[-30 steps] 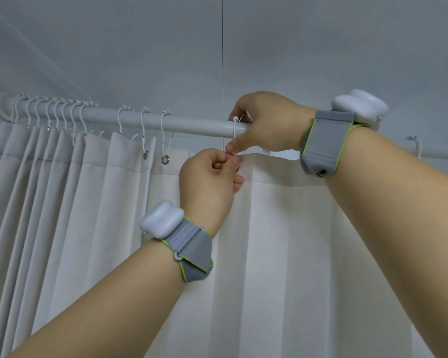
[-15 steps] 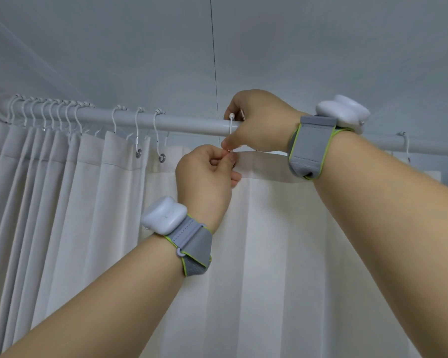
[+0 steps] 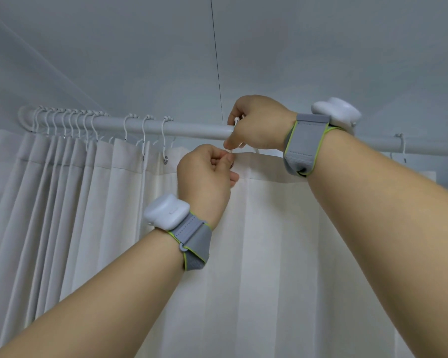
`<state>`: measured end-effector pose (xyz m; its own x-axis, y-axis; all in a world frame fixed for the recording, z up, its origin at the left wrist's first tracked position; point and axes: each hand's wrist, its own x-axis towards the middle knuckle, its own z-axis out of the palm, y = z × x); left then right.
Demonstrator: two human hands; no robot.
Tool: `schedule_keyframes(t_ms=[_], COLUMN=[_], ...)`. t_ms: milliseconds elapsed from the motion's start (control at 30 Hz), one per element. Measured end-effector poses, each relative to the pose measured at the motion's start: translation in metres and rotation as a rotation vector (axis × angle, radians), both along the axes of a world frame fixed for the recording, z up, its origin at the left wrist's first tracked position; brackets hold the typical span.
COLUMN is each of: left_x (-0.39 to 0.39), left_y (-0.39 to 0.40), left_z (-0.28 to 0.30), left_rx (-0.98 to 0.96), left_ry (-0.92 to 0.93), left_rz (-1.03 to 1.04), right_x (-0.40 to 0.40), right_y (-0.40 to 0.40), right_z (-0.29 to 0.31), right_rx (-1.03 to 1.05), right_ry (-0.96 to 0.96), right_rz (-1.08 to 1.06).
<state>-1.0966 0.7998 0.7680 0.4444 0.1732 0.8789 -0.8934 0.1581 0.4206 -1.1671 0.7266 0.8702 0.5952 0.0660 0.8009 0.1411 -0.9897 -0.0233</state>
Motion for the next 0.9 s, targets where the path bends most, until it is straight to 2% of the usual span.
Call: schedule_keyframes(t_ms=[267,433,533,633,733,800,900], left_x=[0.001,0.004,0.001,-0.005,-0.012,-0.019,-0.025], left_y=[0.014,0.016,0.016,0.015,0.010,0.002,-0.006], left_z=[0.002,-0.010,-0.011,-0.011,-0.009,-0.010,-0.010], left_rx=[0.071,0.171,0.162,0.152,0.233,0.294,0.353], left_ry=[-0.010,-0.114,-0.176,-0.300,-0.490,-0.535,-0.533], left_rz=[0.059,0.225,0.329,0.394,0.536,0.584,0.648], right_x=[-0.010,0.000,-0.004,-0.016,-0.030,-0.038,-0.045], right_y=[-0.011,-0.011,-0.017,-0.021,-0.021,-0.026,-0.034], right_z=[-0.006,-0.026,-0.028,-0.022,-0.018,-0.014,-0.012], right_rx=[-0.120,-0.164,-0.141,-0.160,-0.211,-0.267,-0.162], right_ry=[-0.026,-0.196,-0.244,-0.185,-0.045,0.004,0.022], right_rz=[-0.006,0.015,0.040,-0.011,-0.050,-0.101,0.050])
